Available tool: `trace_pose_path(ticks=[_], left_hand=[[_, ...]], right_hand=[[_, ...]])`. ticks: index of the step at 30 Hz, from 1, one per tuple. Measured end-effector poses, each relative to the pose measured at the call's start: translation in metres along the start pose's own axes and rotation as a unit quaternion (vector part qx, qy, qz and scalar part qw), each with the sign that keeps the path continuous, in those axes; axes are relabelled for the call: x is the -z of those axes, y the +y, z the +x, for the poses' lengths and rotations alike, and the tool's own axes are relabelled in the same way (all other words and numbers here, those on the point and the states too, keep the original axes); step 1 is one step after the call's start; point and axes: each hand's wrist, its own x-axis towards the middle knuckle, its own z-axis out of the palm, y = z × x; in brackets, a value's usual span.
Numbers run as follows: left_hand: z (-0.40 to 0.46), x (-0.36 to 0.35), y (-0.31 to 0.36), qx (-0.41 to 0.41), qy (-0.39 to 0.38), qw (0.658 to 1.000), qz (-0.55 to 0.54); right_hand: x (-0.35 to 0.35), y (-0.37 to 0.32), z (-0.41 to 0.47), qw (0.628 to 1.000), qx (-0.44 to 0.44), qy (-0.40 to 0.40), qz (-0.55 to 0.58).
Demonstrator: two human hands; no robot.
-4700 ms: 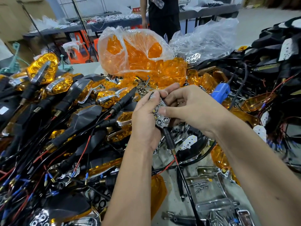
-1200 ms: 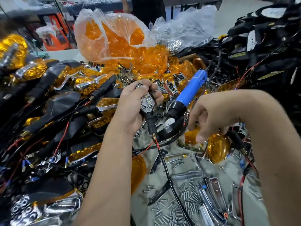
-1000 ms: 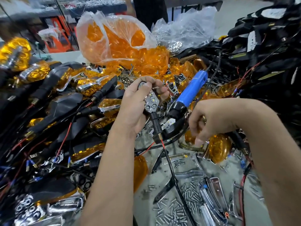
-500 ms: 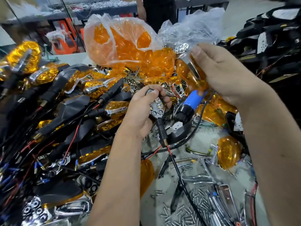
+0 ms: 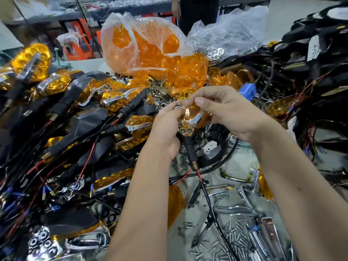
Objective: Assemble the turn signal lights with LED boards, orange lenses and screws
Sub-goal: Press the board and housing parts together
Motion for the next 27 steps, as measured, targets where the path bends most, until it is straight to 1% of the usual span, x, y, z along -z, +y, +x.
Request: trace_pose_path(ticks=[4, 6, 9, 10, 12, 14, 16, 19, 22, 27], left_hand=[[-0.003, -0.006, 0.001, -0.001, 0.027, 1.0, 0.002], [-0.003, -0.006, 0.002, 0.0, 0.044, 0.999, 0.012], [-0.003, -0.007, 0.003, -0.006, 0.067, 0.998, 0.017], [-0.003, -0.008, 0.003, -0.008, 0.076, 0.997, 0.018], [-0.001, -0.01, 0.001, -0.013, 0.096, 0.995, 0.02], [0.002, -0.01, -0.001, -0.026, 0.111, 0.993, 0.021], [0.005, -0.008, -0.002, -0.036, 0.114, 0.992, 0.027], [0.005, -0.005, -0.001, -0.024, 0.111, 0.993, 0.023], [0.004, -0.003, -0.001, -0.015, 0.098, 0.995, 0.013], [0.004, 0.001, 0.002, 0.008, 0.057, 0.998, -0.005]], right_hand=[[-0.006, 0.0, 0.004, 0.998, 0.013, 0.042, -0.055], [-0.008, 0.001, 0.005, 0.995, 0.013, 0.074, -0.06], [-0.012, 0.0, 0.007, 0.993, 0.003, 0.114, -0.04], [-0.013, 0.0, 0.007, 0.991, 0.002, 0.122, -0.05], [-0.016, 0.001, 0.009, 0.984, 0.003, 0.13, -0.118], [-0.017, 0.002, 0.009, 0.982, -0.001, 0.119, -0.148], [-0.017, 0.001, 0.008, 0.989, -0.003, 0.093, -0.111], [-0.015, -0.004, 0.005, 0.995, 0.006, 0.044, -0.084], [-0.014, -0.007, 0.004, 0.996, 0.019, 0.016, -0.087], [-0.014, -0.008, 0.001, 0.995, 0.036, 0.003, -0.098]])
